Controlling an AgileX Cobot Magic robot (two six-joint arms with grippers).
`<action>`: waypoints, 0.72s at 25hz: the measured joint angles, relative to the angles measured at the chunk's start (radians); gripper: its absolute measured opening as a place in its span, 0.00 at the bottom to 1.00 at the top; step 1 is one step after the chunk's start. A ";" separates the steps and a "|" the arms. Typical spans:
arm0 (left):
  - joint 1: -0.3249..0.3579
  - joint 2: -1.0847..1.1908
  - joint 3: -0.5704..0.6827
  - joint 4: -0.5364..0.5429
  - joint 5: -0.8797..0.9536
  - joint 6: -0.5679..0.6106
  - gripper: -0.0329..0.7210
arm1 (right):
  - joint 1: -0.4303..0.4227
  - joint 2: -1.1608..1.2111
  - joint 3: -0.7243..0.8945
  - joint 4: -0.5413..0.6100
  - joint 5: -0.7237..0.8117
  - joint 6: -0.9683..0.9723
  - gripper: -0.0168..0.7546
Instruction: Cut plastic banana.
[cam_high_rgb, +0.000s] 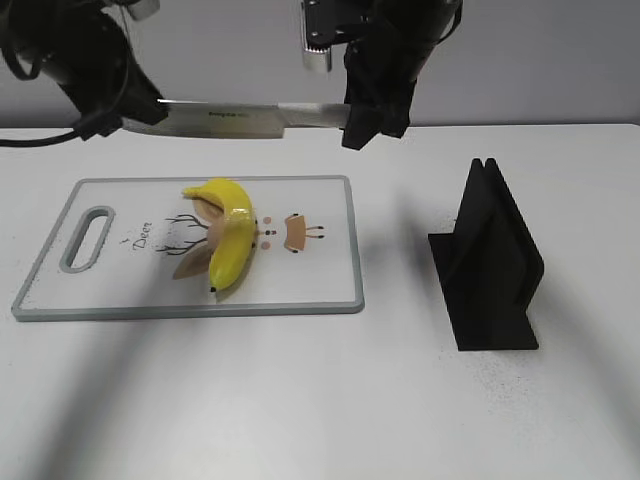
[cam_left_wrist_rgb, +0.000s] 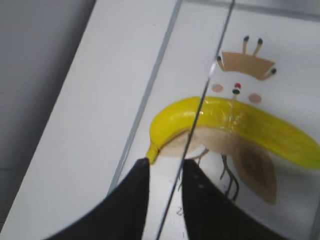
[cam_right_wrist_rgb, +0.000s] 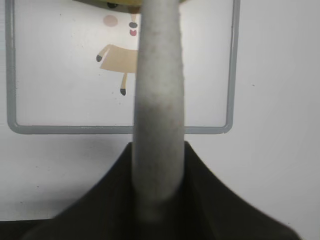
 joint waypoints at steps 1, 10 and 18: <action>0.000 -0.001 0.000 -0.022 -0.017 -0.006 0.36 | 0.000 0.000 0.000 0.003 0.002 0.008 0.23; -0.001 -0.038 0.000 -0.145 -0.160 -0.157 0.93 | 0.000 -0.001 0.001 0.003 0.008 0.057 0.23; 0.031 -0.161 0.000 0.029 -0.148 -0.589 0.93 | 0.000 -0.073 0.002 0.003 0.010 0.367 0.23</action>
